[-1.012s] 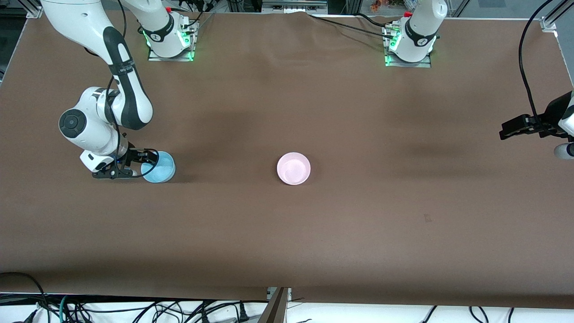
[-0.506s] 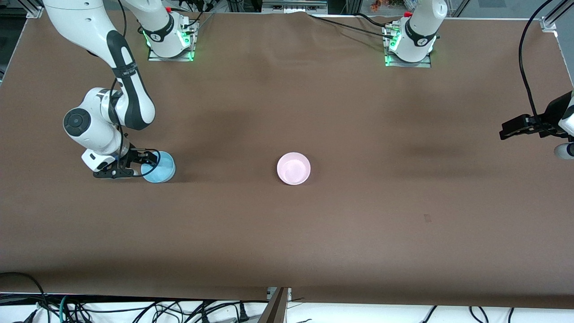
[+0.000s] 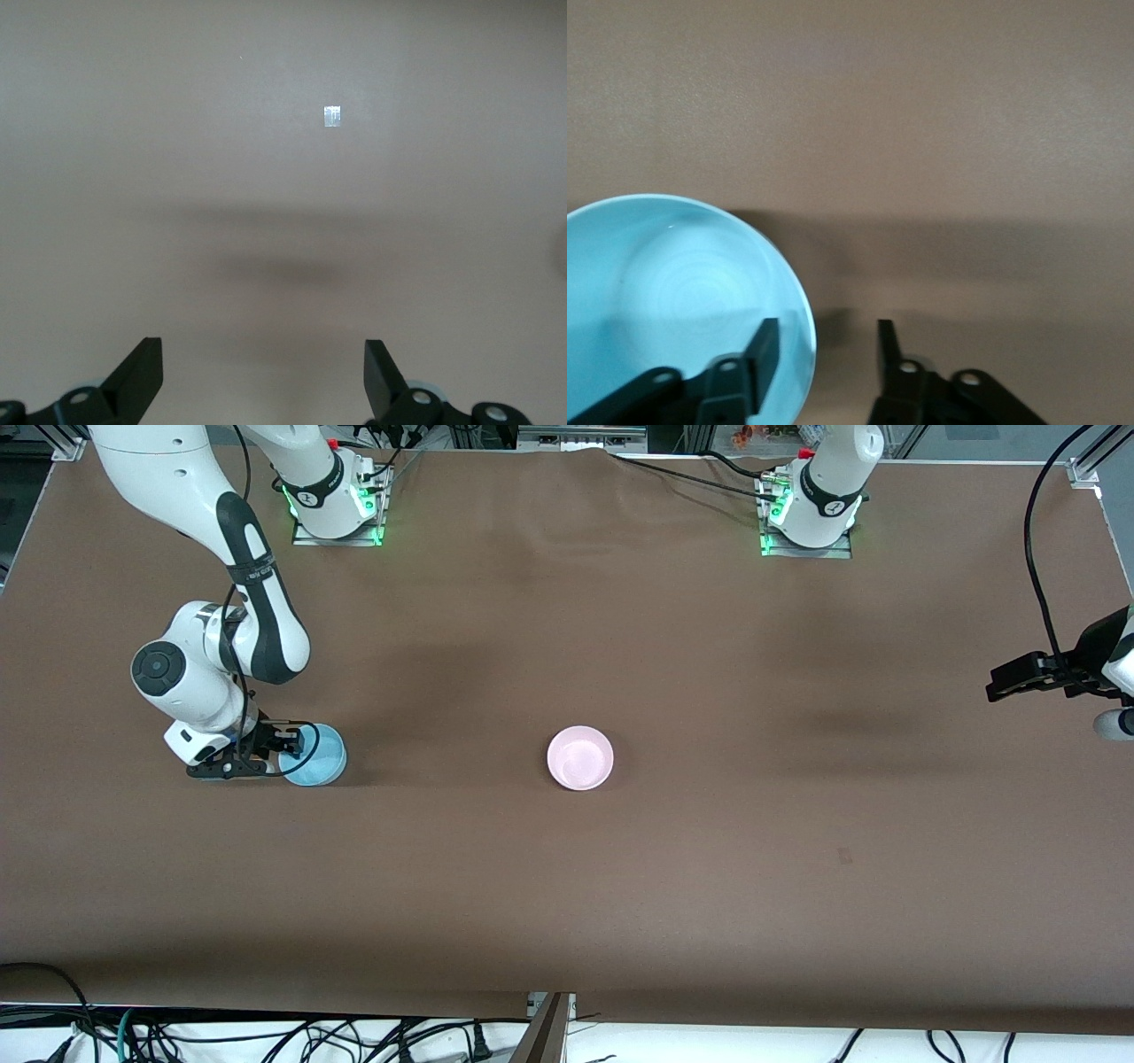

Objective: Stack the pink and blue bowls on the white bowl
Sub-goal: 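Carry the blue bowl with the right gripper onto the pink bowl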

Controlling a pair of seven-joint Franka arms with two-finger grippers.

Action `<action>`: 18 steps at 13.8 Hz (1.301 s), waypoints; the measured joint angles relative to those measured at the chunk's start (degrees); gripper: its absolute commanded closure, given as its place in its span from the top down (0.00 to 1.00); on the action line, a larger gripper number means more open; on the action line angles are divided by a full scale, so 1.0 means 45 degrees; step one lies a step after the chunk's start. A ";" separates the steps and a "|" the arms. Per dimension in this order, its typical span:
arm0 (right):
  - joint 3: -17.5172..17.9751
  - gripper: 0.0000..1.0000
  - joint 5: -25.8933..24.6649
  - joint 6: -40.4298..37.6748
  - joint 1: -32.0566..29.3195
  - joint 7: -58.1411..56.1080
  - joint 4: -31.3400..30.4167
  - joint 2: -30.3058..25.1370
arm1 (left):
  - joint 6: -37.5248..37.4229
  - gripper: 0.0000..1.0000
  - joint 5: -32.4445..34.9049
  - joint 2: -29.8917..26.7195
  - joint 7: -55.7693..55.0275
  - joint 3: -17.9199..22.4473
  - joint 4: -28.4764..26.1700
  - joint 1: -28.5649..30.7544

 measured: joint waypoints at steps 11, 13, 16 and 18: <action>0.0164 0.00 0.0026 -0.0150 0.0003 0.0138 0.0182 -0.0545 | 0.0000 1.00 0.0000 0.0077 0.0000 0.0000 0.0082 0.0000; 0.0622 0.00 0.0029 -0.1189 0.0026 0.1126 0.0897 -0.0704 | 0.0000 1.00 0.0000 0.0077 0.0000 0.0000 0.0082 0.0000; 0.1153 0.00 0.0026 -0.2964 0.0624 0.3524 0.2601 -0.0776 | 0.0000 1.00 0.0000 0.0078 0.0000 0.0001 0.0083 0.0000; 0.1225 0.00 0.0019 -0.3392 0.1392 0.4816 0.3299 -0.0745 | 0.0000 1.00 0.0000 0.0078 0.0000 0.0004 0.0083 0.0001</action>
